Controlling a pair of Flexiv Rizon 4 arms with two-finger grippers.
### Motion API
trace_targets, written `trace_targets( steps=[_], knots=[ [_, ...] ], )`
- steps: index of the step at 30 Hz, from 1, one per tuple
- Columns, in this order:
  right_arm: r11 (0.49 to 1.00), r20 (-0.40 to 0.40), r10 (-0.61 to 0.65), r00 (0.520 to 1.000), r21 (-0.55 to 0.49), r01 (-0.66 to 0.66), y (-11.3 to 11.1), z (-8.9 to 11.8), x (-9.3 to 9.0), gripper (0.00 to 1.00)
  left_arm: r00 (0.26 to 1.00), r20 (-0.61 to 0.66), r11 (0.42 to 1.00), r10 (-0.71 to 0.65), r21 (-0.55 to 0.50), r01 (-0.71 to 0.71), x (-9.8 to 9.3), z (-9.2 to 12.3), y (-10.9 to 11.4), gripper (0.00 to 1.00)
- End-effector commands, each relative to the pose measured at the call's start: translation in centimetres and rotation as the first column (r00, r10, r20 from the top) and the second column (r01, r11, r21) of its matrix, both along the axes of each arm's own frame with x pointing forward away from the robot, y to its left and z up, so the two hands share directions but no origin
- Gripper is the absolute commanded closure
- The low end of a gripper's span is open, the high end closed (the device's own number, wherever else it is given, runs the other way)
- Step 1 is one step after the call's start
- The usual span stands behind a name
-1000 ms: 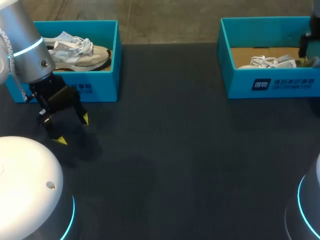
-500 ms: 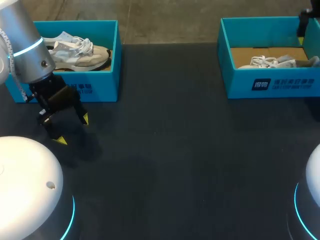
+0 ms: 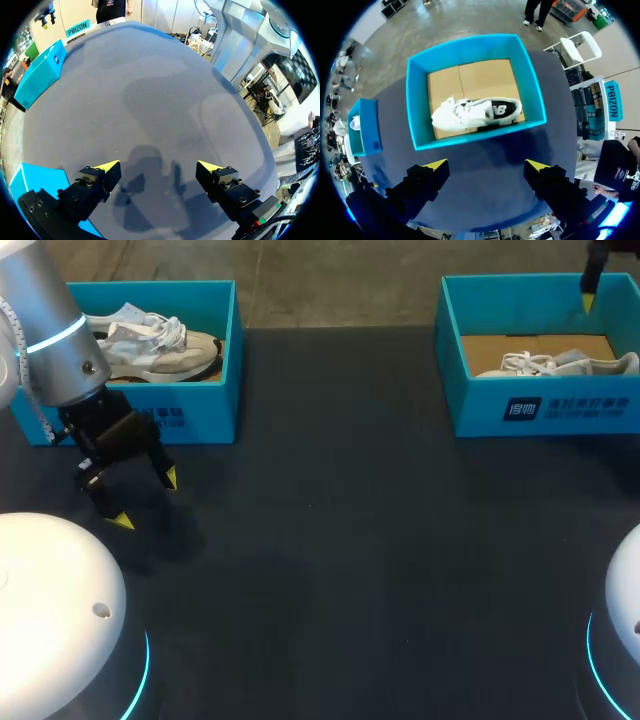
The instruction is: Take the shoe out of the shoebox, open the shoe tongue, remove and reinsert the insole, then place the shoe into the shoebox
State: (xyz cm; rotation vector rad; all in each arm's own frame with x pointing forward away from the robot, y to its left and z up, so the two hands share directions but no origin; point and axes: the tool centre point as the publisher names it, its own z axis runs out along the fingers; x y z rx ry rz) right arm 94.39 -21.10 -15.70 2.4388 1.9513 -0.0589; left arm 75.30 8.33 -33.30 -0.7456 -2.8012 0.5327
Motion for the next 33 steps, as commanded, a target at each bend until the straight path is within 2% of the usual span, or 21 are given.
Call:
trace_targets(
  steps=[1, 8, 17, 20, 24, 27, 28, 30, 33],
  knots=[
    [1.0, 0.043, -0.011, 0.999, -0.007, 0.011, 1.0, 0.1, -2.2, 0.0, 1.0, 0.001, 1.0, 0.0, 0.002, 0.0, -0.1, 0.0, 0.0, 0.0],
    [0.999, 0.021, -0.049, 0.999, -0.007, 0.049, 2.4, -0.3, -3.9, 0.0, 1.0, 0.001, 1.0, 0.0, 0.002, 0.0, -0.1, 0.0, 0.0, 0.0],
    [0.999, 0.021, -0.049, 0.999, -0.007, 0.049, 2.4, -0.3, -3.9, 0.0, 1.0, 0.011, 1.0, -0.021, 0.001, 0.021, 0.1, 0.2, 0.3, 0.0],
    [0.999, 0.021, -0.049, 0.999, -0.007, 0.049, 2.4, -0.3, -3.9, 0.0, 0.995, 0.052, 0.996, -0.086, 0.005, 0.086, 1.1, 1.5, 1.3, 0.0],
    [0.999, 0.021, -0.049, 0.999, -0.007, 0.049, 2.4, -0.3, -3.9, 0.0, 0.975, 0.13, 0.982, -0.18, 0.079, 0.171, 2.6, 4.2, 2.9, 0.0],
    [0.999, 0.021, -0.049, 0.999, -0.007, 0.049, 2.4, -0.3, -3.9, 0.0, 0.943, 0.167, 0.955, -0.289, 0.122, 0.271, 3.5, 6.0, 4.0, 0.0],
    [0.999, 0.021, -0.049, 0.999, -0.007, 0.049, 2.4, -0.3, -3.9, 0.0, 0.914, 0.174, 0.928, -0.367, 0.134, 0.347, 3.9, 6.5, 4.5, 0.0],
    [0.999, 0.021, -0.049, 0.999, -0.007, 0.049, 2.4, -0.3, -3.9, 0.0, 0.894, 0.221, 0.918, -0.39, 0.167, 0.359, 5.3, 7.3, 5.4, 0.0],
    [0.999, 0.021, -0.049, 0.999, -0.007, 0.049, 2.4, -0.3, -3.9, 0.0, 0.833, 0.269, 0.875, -0.483, 0.172, 0.452, 6.7, 8.3, 7.0, 0.0]
  ],
)
